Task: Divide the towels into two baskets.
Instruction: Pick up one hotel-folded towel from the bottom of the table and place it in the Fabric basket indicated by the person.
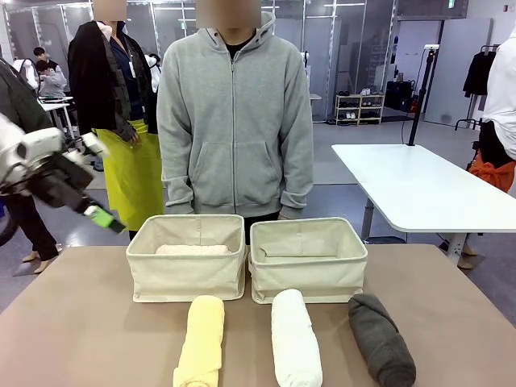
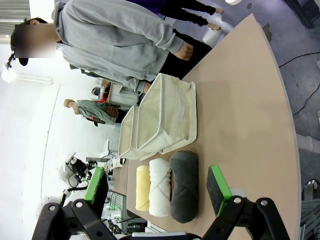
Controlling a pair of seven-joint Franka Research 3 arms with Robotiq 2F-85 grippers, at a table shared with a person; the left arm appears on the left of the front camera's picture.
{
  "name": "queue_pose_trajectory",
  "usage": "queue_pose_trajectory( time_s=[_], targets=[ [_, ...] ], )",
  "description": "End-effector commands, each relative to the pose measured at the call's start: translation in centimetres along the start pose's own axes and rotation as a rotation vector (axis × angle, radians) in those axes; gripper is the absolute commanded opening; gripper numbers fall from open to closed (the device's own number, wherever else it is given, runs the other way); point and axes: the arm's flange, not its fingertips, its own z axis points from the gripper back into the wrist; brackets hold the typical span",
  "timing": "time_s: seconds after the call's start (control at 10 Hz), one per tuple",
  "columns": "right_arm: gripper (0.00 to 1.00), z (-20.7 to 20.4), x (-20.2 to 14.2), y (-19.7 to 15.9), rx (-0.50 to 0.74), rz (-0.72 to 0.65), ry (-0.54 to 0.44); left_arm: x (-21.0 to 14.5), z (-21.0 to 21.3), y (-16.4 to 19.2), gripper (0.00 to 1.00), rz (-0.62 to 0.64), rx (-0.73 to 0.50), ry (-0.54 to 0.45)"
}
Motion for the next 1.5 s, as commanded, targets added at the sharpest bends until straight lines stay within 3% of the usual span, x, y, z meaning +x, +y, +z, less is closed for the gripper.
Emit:
queue_pose_trajectory(
  time_s=[0.0,0.3,0.6,1.4],
  targets=[
    [1.00,0.2,-0.1,0.3,0.009,0.006,-0.004,-7.0,1.4,-2.0,1.00,0.111,-0.070,-0.204],
    [1.00,0.2,-0.1,0.3,0.009,0.006,-0.004,-19.3,4.1,-5.3,1.00,0.376,-0.037,-0.288],
    [1.00,0.2,-0.1,0.3,0.009,0.006,-0.004,-26.0,6.0,-7.0,1.00,0.521,-0.041,-0.397],
    [1.00,0.2,-0.1,0.3,0.009,0.006,-0.004,-27.3,5.9,-6.8,1.00,0.511,-0.022,-0.399]
  ],
)
